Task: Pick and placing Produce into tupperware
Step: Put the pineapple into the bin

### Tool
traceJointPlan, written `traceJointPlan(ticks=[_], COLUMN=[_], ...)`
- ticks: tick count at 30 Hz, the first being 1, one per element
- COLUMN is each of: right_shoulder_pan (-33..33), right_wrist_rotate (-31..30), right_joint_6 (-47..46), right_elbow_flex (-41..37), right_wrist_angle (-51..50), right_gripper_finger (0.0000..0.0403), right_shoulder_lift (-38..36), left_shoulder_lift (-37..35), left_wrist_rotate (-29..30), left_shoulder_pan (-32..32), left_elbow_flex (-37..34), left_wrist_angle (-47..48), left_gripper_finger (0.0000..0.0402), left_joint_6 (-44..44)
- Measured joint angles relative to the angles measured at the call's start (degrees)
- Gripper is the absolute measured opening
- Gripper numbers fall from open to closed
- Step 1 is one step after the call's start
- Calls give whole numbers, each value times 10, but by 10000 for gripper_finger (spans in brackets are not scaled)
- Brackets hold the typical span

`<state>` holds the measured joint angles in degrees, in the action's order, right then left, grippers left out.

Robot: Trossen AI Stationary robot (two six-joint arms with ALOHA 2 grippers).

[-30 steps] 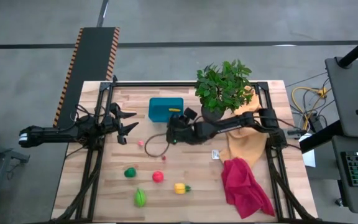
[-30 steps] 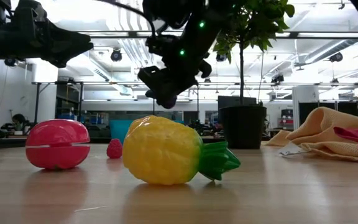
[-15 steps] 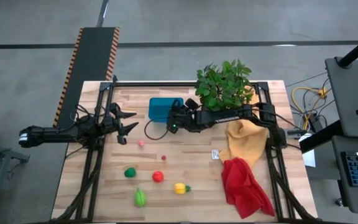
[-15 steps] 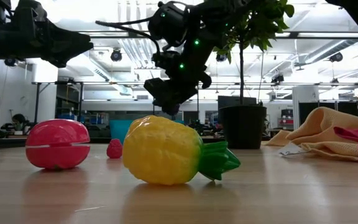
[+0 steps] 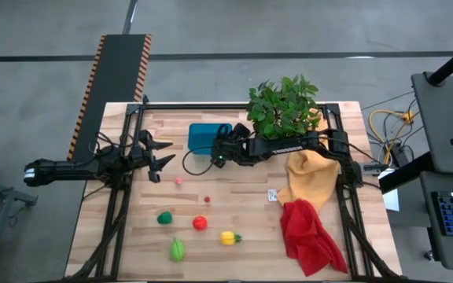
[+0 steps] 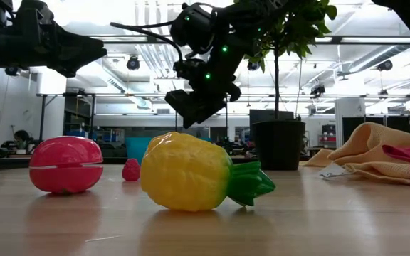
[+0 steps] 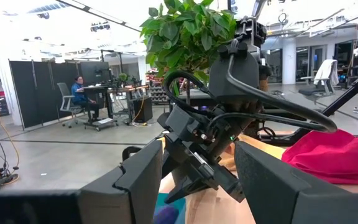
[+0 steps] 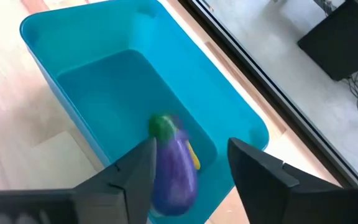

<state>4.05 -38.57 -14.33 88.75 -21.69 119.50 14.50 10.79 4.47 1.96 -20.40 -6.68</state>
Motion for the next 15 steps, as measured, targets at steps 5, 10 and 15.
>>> traceJointPlan(ticks=[5,10,15], right_shoulder_pan=[-2,-27,-80], right_wrist_rotate=[14,73,71], right_joint_6=[15,24,28], right_elbow_flex=[0,-1,-1], right_wrist_angle=[0,5,9], right_gripper_finger=[217,219,218], right_shoulder_lift=[-1,-25,-69], left_shoulder_lift=[0,0,0], left_wrist_rotate=[0,0,0], left_shoulder_pan=[0,0,0], left_elbow_flex=[0,0,0], left_wrist_angle=[0,0,3], left_gripper_finger=[187,187,187], left_joint_6=[0,0,0])
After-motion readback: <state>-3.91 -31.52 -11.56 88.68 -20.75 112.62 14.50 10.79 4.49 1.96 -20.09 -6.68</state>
